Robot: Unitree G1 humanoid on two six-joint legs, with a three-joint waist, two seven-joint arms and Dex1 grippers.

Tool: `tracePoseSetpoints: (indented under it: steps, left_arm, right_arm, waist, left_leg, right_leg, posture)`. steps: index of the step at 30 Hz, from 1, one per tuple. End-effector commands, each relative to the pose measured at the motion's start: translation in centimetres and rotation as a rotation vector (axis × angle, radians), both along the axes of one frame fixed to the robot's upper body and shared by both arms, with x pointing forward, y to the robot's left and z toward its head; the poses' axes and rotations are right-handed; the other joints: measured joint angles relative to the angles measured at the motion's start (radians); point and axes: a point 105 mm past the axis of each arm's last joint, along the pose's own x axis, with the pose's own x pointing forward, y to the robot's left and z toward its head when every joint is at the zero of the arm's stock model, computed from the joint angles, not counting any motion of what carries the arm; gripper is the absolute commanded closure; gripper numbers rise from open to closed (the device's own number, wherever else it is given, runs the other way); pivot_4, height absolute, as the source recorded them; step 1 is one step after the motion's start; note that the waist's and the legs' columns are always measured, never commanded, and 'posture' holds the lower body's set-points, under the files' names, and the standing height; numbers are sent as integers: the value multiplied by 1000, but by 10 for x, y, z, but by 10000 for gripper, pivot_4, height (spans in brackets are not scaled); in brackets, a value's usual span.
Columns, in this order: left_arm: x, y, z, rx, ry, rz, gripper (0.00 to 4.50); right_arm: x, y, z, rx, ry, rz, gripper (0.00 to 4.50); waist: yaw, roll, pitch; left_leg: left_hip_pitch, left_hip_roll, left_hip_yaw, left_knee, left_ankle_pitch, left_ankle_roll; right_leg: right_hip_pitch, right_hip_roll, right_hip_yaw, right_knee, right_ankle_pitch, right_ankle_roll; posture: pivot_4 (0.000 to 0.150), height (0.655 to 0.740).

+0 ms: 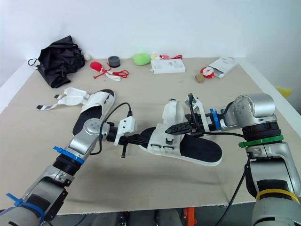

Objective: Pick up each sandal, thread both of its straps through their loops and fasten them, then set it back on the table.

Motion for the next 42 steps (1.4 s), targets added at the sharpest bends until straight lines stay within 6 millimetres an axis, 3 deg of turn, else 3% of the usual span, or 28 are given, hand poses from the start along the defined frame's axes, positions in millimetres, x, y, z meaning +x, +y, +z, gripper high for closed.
tracePoseSetpoints:
  steps: [1, 16, 22, 25, 29, 30, 33, 34, 35, 36, 42]
  left_arm:
    - [-7, 6, -30, 87, 92, 16, 45000]
    - [-7, 5, -32, 86, 98, 20, 45000]
    - [-7, 5, -32, 86, 99, 22, 45000]
    - [-7, 5, -32, 87, 98, 22, 45000]
    - [-7, 4, -31, 87, 99, 18, 45000]
    - [-7, 4, -31, 87, 99, 17, 45000]
    - [-7, 4, -31, 88, 98, 16, 45000]
    - [-6, 3, -30, 88, 98, 16, 45000]
    - [-6, 3, -30, 87, 98, 16, 45000]
    - [-6, 3, -30, 86, 97, 16, 45000]
    - [-6, 2, -29, 79, 94, 16, 45000]
  right_arm:
    - [-6, 2, 6, 19, -21, 28, 44296]
    - [-18, 1, -11, -50, 2, 55, 44296]
    - [-24, 6, -3, -14, -31, 95, 44296]
    - [-30, 10, -1, -25, -96, 141, 44296]
    - [-24, 12, -7, -68, -266, 141, 44296]
    - [-19, 10, -7, -54, -277, 107, 39117]
    - [-16, 3, 1, -39, -332, 86, 32843]
    - [-14, -2, 3, -52, -344, 76, 24878]
    - [-13, -6, 5, -55, -345, 61, 24878]
    - [-12, -10, 11, -35, -346, 47, 21766]
    - [-36, -28, 44, 17, -496, 53, 21766]
  waist:
    - [0, 0, 0]
    - [0, 0, 0]
    - [0, 0, 0]
    - [1, 0, 0]
    - [1, 0, 0]
    - [1, 0, 0]
    - [0, -1, -3]
    - [0, -1, -3]
    - [1, -1, -3]
    - [1, -1, -3]
    - [6, -1, -3]
  left_leg:
    - [0, 0, 0, 0, 0, 0]
    - [0, 0, 0, 0, 0, 0]
    - [0, 0, 0, 0, 0, 0]
    - [0, 0, 0, 0, 0, 0]
    - [0, 0, 0, 0, 0, 0]
    - [0, 0, 0, 0, 0, 0]
    - [1, 0, 0, 0, 0, 0]
    - [1, 1, 0, 0, 0, 0]
    - [1, 1, 0, 0, 0, 1]
    - [1, 1, 0, 0, 0, 1]
    - [0, 0, 0, 0, 0, 1]
  right_leg:
    - [0, 0, 0, 0, 0, 0]
    - [0, 0, 0, 0, -1, 2]
    - [0, 0, 0, 0, -2, 5]
    - [0, 0, 0, 0, -2, 5]
    - [0, -1, 0, 0, -3, 5]
    - [0, -1, 0, -1, -3, 5]
    - [1, 0, 0, -1, -3, 6]
    - [1, 0, 0, -1, -2, 6]
    - [1, 0, 0, -1, -3, 6]
    - [1, 0, 0, -1, -3, 6]
    - [1, -1, 0, -2, -2, 6]
  posture:
    - [1500, 7400]
    - [1500, 7400]
    - [1500, 7400]
    - [1500, 7400]
    - [1500, 7400]
    - [1500, 7400]
    - [1500, 7400]
    - [1500, 7400]
    - [1500, 7400]
    - [1500, 7400]
    - [1500, 7400]
